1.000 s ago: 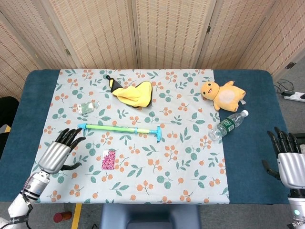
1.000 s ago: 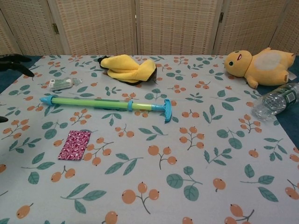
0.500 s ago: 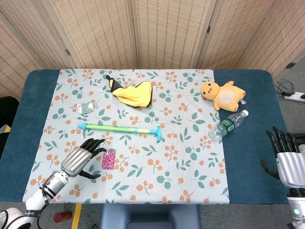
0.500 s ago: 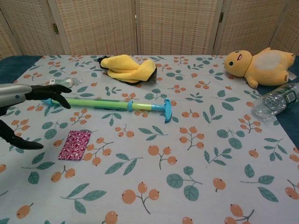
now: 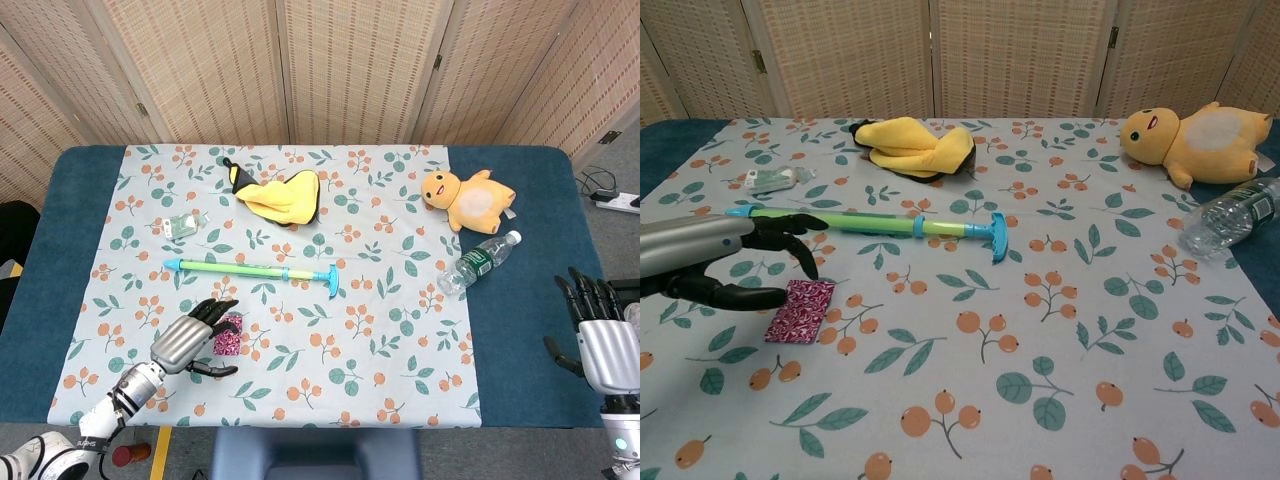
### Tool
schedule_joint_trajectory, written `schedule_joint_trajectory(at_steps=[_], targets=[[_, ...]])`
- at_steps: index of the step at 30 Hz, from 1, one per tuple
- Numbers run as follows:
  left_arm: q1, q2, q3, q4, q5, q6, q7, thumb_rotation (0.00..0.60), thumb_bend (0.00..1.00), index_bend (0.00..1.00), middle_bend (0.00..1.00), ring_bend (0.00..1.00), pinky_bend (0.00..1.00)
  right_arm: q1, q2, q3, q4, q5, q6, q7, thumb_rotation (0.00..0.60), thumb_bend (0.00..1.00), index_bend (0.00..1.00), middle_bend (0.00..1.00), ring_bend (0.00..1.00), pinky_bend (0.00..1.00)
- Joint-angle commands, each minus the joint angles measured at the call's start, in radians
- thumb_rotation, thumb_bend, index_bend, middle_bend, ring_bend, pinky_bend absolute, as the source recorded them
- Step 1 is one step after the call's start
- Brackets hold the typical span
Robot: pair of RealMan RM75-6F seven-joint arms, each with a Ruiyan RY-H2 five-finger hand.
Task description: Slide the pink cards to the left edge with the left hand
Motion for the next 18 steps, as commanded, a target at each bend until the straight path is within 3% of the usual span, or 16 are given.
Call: schedule_joint_trajectory(at_steps=[1, 18], targets=[[-0.001, -0.028, 0.003, 0.03, 0.001, 0.011, 0.021, 0.126, 0.12, 0.32, 0.0, 0.0, 0.0, 0.001, 0.0, -0.001, 0.002, -0.003, -0.002, 0.004, 0.6, 0.33, 0.0, 0.0, 0.0, 0.0], [-0.005, -0.122, 0.015, 0.142, -0.06, -0.015, 0.122, 0.12, 0.12, 0.33, 0.0, 0.0, 0.0, 0.007, -0.01, 0.0, 0.018, 0.007, -0.015, 0.019, 0.6, 0.33, 0.0, 0.0, 0.0, 0.0]])
